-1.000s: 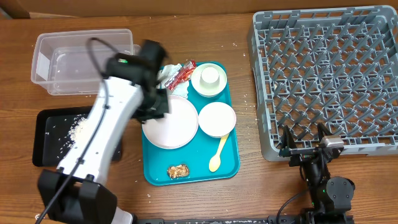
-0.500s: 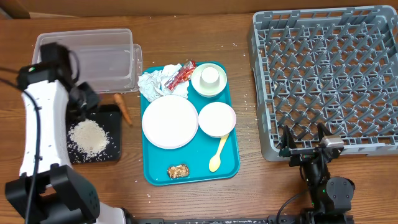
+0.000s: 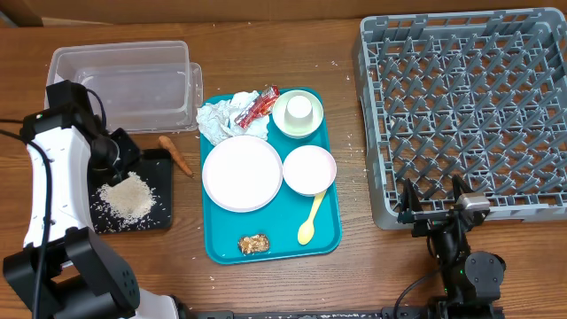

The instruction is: Sort waste into correct bins and load items into the dishwasher

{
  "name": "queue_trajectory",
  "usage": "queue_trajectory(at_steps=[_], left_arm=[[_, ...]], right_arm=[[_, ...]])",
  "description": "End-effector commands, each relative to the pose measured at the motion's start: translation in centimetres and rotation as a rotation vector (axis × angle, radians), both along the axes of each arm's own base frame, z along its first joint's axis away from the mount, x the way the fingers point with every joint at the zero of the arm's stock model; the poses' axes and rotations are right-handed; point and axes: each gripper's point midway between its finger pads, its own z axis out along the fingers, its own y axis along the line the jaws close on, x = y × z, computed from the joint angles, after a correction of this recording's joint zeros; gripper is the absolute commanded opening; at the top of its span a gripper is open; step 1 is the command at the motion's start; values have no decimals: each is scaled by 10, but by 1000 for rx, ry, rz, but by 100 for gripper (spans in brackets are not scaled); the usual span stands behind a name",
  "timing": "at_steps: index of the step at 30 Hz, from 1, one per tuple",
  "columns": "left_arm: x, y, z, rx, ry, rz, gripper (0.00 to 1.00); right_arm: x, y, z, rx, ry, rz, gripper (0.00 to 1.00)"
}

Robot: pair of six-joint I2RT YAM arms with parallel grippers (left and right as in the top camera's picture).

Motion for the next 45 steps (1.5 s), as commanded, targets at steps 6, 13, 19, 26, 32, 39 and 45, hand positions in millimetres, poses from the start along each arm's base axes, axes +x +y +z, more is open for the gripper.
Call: queue_trajectory(at_steps=[6,13,19,26,32,39,45], left_arm=[[14,-77,12,-154,-101,-327,43],[7,-88,3,23,-2,-360,66],[1,-99,2,59,32,-373,64],[10,-96,7,91,6,-345,61],[15,-95,-2,111,-2,-324,63],[9,-96,-30,104,56,-308,62],[8,-76,-51,214,128,-280,61]], right_arm=[[0,-1,-2,-4,-3,-6,100],[0,-1,-2,-4,-3,-6,100],[0,-1,-2,-4,-3,-6,100],[0,-1,-2,-4,-3,-6,100],[0,-1,-2,-4,-3,-6,100],[0,-1,-2,-4,-3,-6,100],[0,-1,-2,-4,-3,-6,100]])
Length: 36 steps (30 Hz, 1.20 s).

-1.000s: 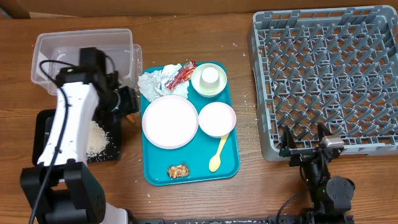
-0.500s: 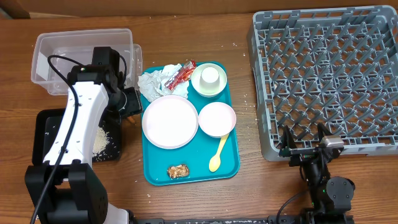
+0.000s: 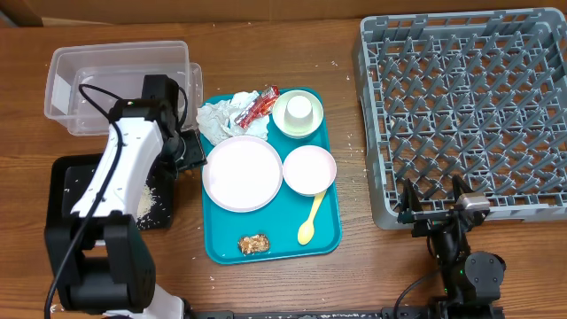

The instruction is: Sort waste into correct bins and load items into the dishwasher

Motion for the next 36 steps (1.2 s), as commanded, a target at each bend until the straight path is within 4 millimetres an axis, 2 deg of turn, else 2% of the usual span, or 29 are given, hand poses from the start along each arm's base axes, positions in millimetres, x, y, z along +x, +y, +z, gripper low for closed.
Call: queue_trajectory(at_steps=[1,5,8,14,26,31,36], left_arm=[[-3,16,-16,103,48,35,61],[-4,16,-33,105,95,29,58],[3,15,-44,104,90,25,57],[20,8,-45,62,22,7,57],[28,5,-49,49,-2,-15,58],[24,23,-50,146,10,12,57],[11,44,-57,211,41,81,58]], right_arm=[[0,-1,-2,-4,-3,-6,100],[0,-1,-2,-4,-3,-6,100],[0,-1,-2,-4,-3,-6,100],[0,-1,-2,-4,-3,-6,100],[0,-1,-2,-4,-3,-6,100],[0,-1,-2,-4,-3,-6,100],[0,-1,-2,-4,-3,-6,100]])
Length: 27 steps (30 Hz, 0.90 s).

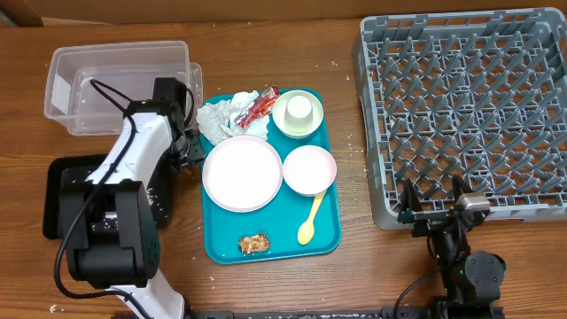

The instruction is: Sort waste into correct bins and load items into the dishwasher

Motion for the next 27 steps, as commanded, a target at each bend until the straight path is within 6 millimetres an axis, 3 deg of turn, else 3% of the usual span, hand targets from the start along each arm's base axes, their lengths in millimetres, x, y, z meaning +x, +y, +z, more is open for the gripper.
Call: queue_trajectory(at_steps=[1,8,13,19,27], left_arm=[[-13,24,-13,88,44,64,58],[-12,40,-16,67,15,165,58],[7,12,-18,-89,-53,155,58],[17,-2,-18,-96,-100,242,59],[13,16,-19,13,-114,320,60]], right_arm=[[0,-1,-2,-3,-3,-6,100],[0,-1,-2,-3,-3,-6,100],[0,-1,-2,-3,-3,-6,100],[0,-1,-2,-3,-3,-6,100],[0,-1,-2,-3,-3,-6,100]])
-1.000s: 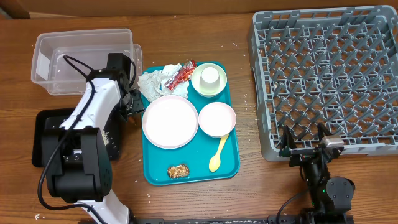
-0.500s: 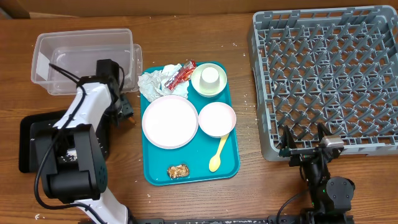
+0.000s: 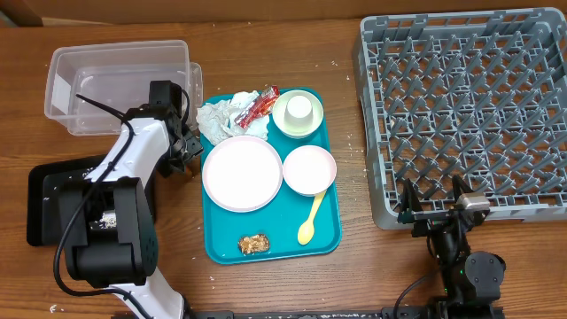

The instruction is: Sort waste into correct bins and load items into the dishwasher

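Note:
A teal tray (image 3: 330, 239) holds a crumpled napkin (image 3: 221, 115), a red wrapper (image 3: 259, 106), a white cup in a green bowl (image 3: 298, 113), a large plate (image 3: 241, 173), a small bowl (image 3: 309, 169), a yellow spoon (image 3: 310, 221) and a brown food scrap (image 3: 254, 243). My left gripper (image 3: 183, 151) hangs just off the tray's left edge, below the clear bin (image 3: 120, 84); how its jaws stand is unclear. No carrot shows; that spot lies under the gripper. My right gripper (image 3: 434, 206) rests open in front of the grey dish rack (image 3: 465, 106).
A black tray (image 3: 49, 199) lies at the far left, largely covered by my left arm. Scattered rice grains dot the wood around the teal tray. The rack fills the right half of the table.
The black tray sits a little further left. My left gripper has stayed by the teal tray's left edge with only a slight shift. The right arm has not moved.
My left gripper hung over the black tray's top edge, with an orange carrot lying beside it and rice piled on the tray. Then it stood between that tray and the teal one, covering the carrot. The black tray lay further left at each moment.

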{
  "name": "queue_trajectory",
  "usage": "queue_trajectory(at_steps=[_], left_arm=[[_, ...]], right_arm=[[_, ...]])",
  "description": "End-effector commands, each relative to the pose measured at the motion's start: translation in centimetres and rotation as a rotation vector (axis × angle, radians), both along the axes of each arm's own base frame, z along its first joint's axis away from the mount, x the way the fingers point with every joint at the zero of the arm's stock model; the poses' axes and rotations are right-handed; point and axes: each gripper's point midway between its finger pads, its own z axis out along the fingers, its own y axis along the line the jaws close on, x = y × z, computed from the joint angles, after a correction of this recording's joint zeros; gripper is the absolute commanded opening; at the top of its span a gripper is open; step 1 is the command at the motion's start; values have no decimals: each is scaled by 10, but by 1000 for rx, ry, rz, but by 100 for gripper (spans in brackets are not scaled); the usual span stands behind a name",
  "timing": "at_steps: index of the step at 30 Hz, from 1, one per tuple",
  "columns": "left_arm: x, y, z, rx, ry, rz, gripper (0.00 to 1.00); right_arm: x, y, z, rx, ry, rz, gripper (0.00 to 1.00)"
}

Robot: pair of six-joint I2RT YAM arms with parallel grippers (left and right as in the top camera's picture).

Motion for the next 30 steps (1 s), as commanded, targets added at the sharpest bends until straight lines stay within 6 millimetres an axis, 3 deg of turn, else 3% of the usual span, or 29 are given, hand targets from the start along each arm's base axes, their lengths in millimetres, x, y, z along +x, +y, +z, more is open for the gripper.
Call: queue_trajectory(at_steps=[1,12,18,22,30], left_arm=[[-8,10,-9,53,23,59,59],[-11,15,-28,84,-16,85,56],[-11,16,-28,90,-17,86,43],[-10,16,-28,90,-19,85,20],[-12,14,-14,83,12,53,17]], right_arm=[[0,-1,-2,-3,-3,-6,100],[0,-1,-2,-3,-3,-6,100],[0,-1,-2,-3,-3,-6,100],[0,-1,-2,-3,-3,-6,100],[0,-1,-2,-3,-3,-6,100]])
